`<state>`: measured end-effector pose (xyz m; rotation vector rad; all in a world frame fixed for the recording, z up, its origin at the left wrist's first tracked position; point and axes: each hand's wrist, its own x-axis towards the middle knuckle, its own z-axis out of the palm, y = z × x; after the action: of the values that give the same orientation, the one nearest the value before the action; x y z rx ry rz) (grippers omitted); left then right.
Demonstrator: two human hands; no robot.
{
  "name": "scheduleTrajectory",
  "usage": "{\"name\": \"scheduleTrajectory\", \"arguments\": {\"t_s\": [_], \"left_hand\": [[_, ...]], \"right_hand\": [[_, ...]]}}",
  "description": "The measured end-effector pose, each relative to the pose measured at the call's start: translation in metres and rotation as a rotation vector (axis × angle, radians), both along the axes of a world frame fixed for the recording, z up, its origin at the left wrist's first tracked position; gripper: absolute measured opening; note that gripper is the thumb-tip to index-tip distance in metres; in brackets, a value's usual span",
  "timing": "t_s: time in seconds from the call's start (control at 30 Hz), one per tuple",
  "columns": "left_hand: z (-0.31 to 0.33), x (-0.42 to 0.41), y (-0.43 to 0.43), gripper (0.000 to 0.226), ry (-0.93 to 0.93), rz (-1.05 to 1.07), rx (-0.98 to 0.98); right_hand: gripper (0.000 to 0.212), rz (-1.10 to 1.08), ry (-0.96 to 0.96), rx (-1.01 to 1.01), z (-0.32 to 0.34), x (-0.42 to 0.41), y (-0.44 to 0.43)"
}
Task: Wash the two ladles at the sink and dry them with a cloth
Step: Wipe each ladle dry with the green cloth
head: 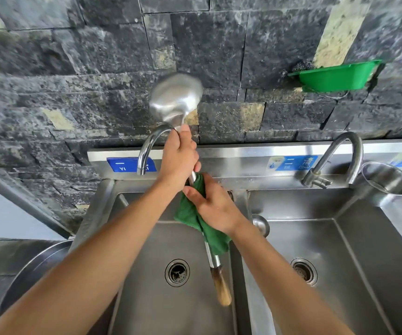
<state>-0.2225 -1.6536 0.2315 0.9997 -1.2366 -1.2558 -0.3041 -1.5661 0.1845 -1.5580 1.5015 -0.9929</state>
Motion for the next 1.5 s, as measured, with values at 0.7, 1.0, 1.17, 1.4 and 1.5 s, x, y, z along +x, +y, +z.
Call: {"name": "scheduleTrajectory", "arguments": {"t_s": [0.7, 1.0, 1.17, 1.4, 1.5], "left_hand": [[0.045, 0.052, -0.039, 0.026, 0.235, 0.383, 0.089], [0.056, 0.024, -0.010, 0.029, 0.260, 0.331, 0.016], [0.040, 0.011, 0.006, 0.031, 0.138, 0.299, -0.024], [0.057, 0.051, -0.018, 0.028, 0.208, 0.387, -0.031], [0.057, 0.066, -0.024, 0.028, 0.224, 0.403, -0.021]], "right_hand": [[0.051, 0.017, 0.285, 0.019, -0.039, -0.069, 0.132], [0.048, 0.195, 0.303, -0.056, 0.003, -0.043, 0.064], [0.053, 0.131, 0.215, -0.070, 0.020, -0.015, 0.045], [0.065, 0.072, 0.314, 0.134, -0.031, -0.041, 0.120], [0.058, 0.071, 0.427, 0.251, -0.050, -0.065, 0.156]]}}
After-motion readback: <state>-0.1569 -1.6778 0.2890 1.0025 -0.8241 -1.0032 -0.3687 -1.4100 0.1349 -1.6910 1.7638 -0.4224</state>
